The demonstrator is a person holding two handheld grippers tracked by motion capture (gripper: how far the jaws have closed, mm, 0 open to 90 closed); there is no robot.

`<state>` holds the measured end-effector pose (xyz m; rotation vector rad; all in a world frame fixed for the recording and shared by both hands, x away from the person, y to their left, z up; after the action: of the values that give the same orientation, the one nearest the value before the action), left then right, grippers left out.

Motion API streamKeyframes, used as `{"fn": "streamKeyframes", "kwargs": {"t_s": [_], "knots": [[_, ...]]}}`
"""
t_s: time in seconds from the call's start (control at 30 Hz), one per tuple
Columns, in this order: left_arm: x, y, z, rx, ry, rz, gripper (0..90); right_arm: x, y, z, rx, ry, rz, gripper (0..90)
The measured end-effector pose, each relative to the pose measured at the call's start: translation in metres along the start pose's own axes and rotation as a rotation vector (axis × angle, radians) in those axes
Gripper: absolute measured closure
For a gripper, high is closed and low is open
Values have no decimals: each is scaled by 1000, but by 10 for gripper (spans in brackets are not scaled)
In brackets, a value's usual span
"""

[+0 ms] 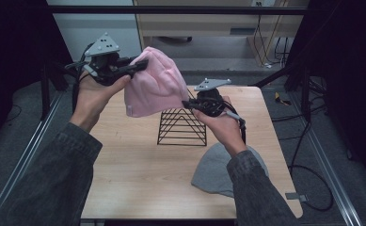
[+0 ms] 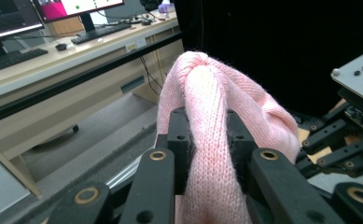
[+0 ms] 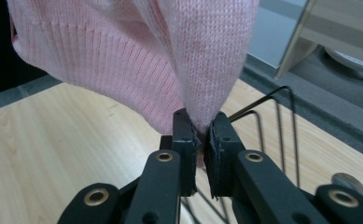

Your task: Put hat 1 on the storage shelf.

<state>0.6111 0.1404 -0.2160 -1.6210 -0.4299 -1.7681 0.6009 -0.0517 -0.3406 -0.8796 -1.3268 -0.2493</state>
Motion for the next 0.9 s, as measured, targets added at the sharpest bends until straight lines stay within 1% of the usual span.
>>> {"fn": "streamKeyframes", "kwargs": {"t_s": [0.07,0.1,0.13,0.17,0.2,0.27,0.33,0.43,0.47,0.63,0.67,0.7,0.8,0.87,0.9], "knots": [[-3,10,2,-1,-2,-1,766,-2,3,-8,-18,-1,6,834],[-3,10,2,-1,-2,-1,766,-2,3,-8,-18,-1,6,834],[-8,18,3,-3,-17,4,766,-7,6,-15,-26,7,24,834],[-8,18,3,-3,-17,4,766,-7,6,-15,-26,7,24,834],[-12,24,3,-7,-21,7,766,-10,7,-18,-29,9,33,834],[-14,26,2,-9,-24,5,766,-15,7,-21,-32,9,32,834],[-18,33,0,-16,-22,10,766,-20,7,-23,-38,14,39,834],[-20,37,-2,-19,-21,10,766,-25,8,-24,-39,22,41,834],[-22,41,-3,-22,-20,8,766,-29,8,-24,-49,18,45,833],[-27,48,-7,-30,-19,-3,765,-36,6,-27,-67,2,50,832],[-28,50,-7,-34,-21,-5,765,-38,5,-27,-68,8,52,832],[-29,51,-8,-34,-21,-7,765,-39,5,-28,-72,0,52,831],[-31,54,-8,-36,-22,-8,764,-42,2,-31,-82,-1,52,830],[-31,56,-8,-37,-26,-14,764,-42,1,-32,-79,2,50,831],[-32,56,-8,-37,-22,-12,764,-42,1,-32,-81,-2,52,831]]}}
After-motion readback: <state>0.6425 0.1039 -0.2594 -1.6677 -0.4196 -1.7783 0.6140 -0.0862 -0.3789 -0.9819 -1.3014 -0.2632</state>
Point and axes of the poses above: each handheld gripper's, and its own axes: y roughly forward along the jaws, x roughly out of its top, z roughly to its left, the point moved 7 cm from there along y, roughly forward along the jaws, and after that the axes turned 4 degrees about -z, right-handed, at the moved point
